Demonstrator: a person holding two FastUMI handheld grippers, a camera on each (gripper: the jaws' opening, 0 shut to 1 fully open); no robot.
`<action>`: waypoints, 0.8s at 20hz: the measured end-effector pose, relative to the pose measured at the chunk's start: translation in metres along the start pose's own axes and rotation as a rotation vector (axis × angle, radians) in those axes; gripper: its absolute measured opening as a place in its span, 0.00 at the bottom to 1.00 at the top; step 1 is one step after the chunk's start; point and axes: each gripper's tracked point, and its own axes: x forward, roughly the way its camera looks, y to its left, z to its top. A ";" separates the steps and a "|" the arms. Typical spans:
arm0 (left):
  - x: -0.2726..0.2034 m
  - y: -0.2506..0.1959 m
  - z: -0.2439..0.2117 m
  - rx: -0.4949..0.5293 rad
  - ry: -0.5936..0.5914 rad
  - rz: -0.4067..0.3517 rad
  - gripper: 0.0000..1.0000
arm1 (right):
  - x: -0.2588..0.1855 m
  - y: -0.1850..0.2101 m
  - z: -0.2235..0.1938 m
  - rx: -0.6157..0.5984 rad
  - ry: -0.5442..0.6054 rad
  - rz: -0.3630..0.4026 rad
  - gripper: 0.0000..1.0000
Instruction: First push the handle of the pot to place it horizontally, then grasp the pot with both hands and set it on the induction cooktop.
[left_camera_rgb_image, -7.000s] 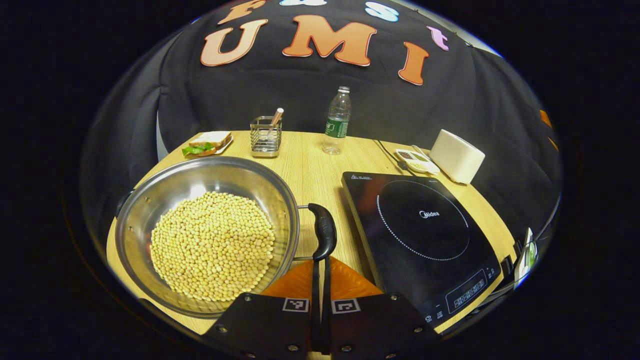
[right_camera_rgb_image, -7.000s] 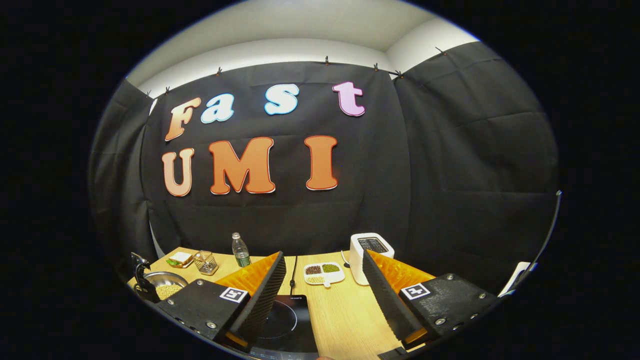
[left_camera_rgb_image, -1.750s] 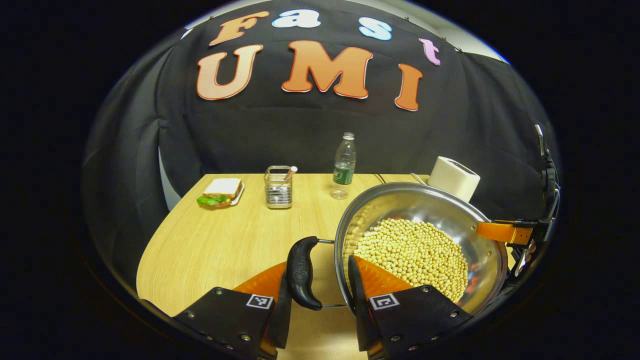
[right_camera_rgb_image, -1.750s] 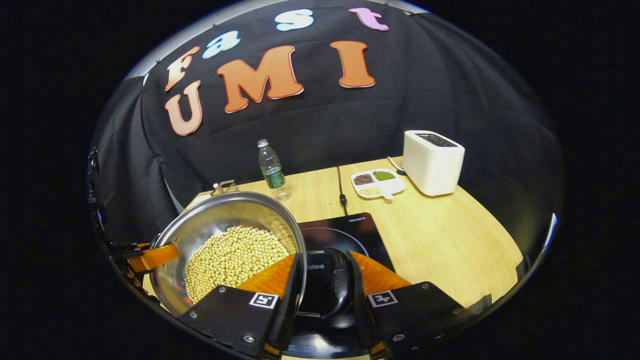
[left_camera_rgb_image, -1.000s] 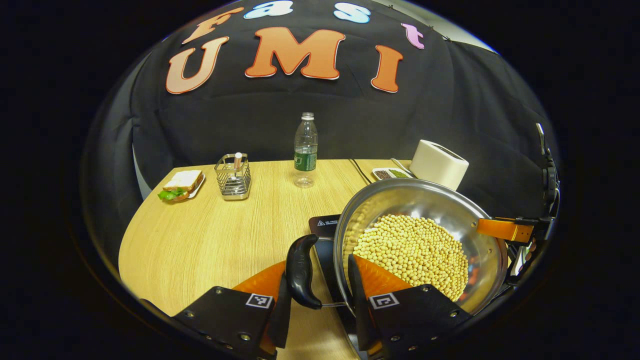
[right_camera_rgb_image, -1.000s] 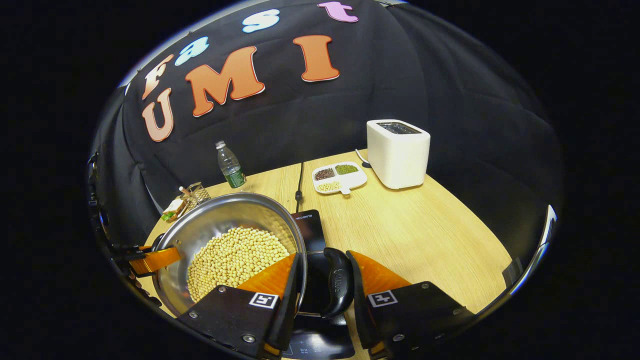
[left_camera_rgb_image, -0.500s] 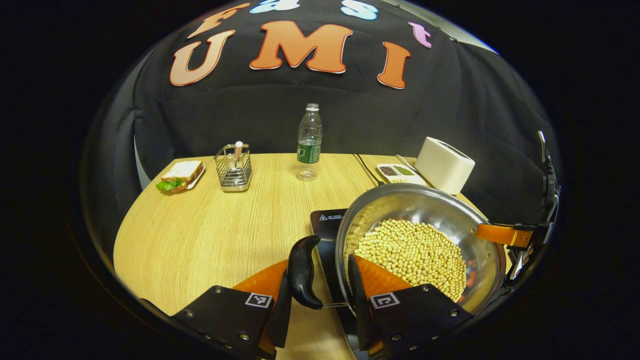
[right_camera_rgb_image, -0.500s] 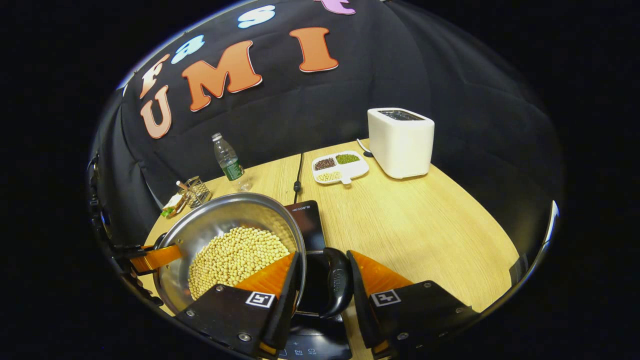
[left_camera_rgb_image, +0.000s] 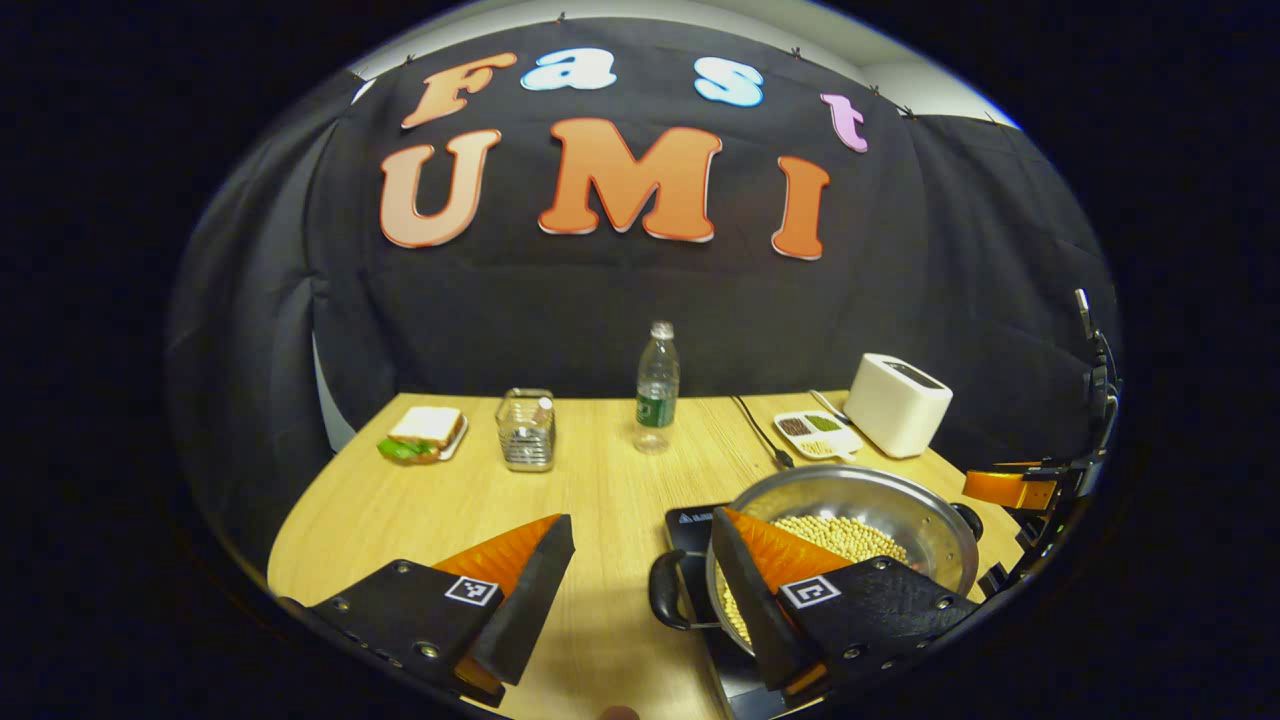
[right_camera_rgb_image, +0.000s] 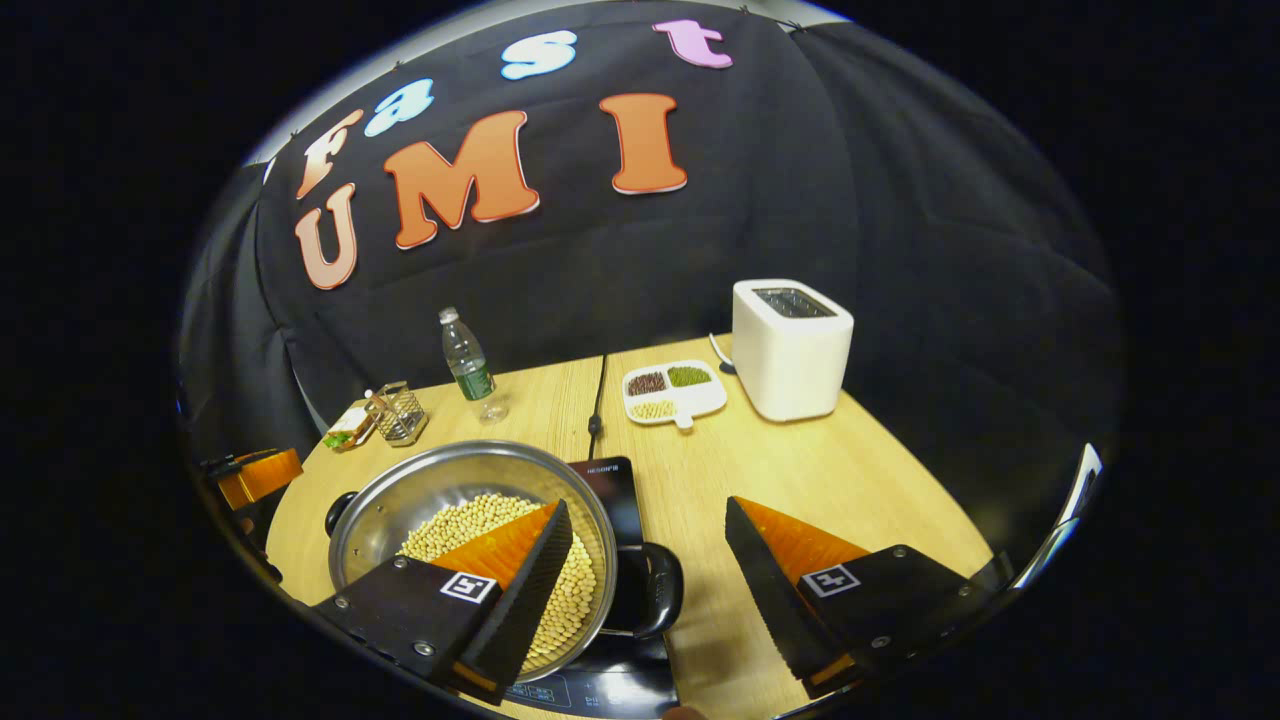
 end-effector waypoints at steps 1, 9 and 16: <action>-0.006 0.009 0.015 -0.007 -0.034 0.013 0.86 | -0.010 0.002 0.015 -0.001 -0.036 0.004 0.95; -0.109 0.078 0.145 0.023 -0.308 0.146 0.86 | -0.111 0.015 0.130 -0.062 -0.308 0.024 0.95; -0.194 0.108 0.197 0.039 -0.419 0.209 0.86 | -0.181 0.013 0.171 -0.036 -0.454 0.039 0.95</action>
